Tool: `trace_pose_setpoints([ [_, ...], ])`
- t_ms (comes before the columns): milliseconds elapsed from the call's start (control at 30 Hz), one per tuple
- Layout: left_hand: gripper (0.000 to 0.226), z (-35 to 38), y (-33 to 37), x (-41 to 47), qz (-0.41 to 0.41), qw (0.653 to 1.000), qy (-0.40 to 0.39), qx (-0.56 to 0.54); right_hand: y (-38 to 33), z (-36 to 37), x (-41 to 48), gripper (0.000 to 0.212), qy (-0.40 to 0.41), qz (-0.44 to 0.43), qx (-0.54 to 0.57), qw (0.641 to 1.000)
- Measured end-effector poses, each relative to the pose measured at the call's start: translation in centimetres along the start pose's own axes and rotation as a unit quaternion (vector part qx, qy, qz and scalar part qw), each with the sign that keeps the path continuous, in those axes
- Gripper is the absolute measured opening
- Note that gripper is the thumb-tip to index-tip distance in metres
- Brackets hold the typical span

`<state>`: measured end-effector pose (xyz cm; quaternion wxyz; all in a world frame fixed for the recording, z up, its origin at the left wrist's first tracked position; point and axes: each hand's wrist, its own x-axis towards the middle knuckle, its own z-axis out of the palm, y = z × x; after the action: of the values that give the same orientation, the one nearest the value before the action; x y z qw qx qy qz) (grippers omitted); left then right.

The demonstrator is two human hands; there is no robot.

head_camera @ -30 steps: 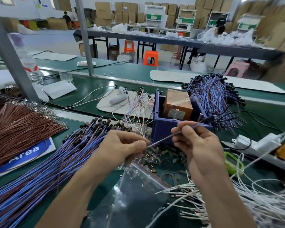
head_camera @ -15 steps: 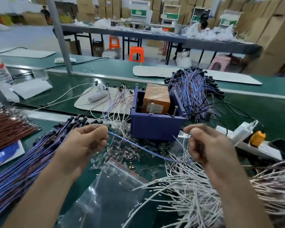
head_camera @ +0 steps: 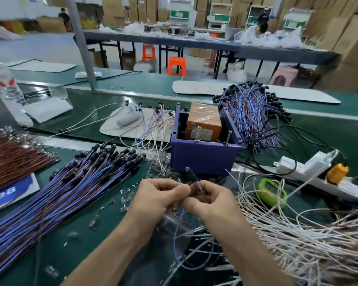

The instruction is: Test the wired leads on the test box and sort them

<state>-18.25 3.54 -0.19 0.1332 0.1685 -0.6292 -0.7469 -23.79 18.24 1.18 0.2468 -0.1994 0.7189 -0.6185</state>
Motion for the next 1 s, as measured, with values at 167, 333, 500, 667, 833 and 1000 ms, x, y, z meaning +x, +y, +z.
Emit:
trace_pose_setpoints([
  [167,0.038,0.1,0.0,0.1,0.005,1.000,0.007,-0.020,0.0,0.3,0.1,0.014,-0.018,0.080,0.185,0.979],
  [333,0.032,-0.1,0.3,-0.1,0.017,0.997,0.056,-0.046,0.1,-0.1,0.2,0.030,-0.026,0.072,0.199,0.977],
  [500,0.009,-2.3,1.7,0.3,0.022,0.988,0.118,-0.101,0.6,-0.8,0.1,0.032,-0.023,0.038,0.202,0.978],
  [667,0.018,-1.5,0.6,-0.8,0.093,0.963,0.146,0.205,0.7,-0.7,0.1,0.009,-0.008,0.022,0.222,0.975],
  [833,0.020,-0.1,1.1,-1.7,0.094,0.980,0.036,0.174,0.9,-0.4,0.0,0.019,-0.020,-0.008,0.195,0.980],
  [1000,0.018,0.0,2.1,-1.8,0.034,0.996,0.038,0.067,0.5,-0.1,-0.2,0.020,-0.047,-0.022,0.156,0.986],
])
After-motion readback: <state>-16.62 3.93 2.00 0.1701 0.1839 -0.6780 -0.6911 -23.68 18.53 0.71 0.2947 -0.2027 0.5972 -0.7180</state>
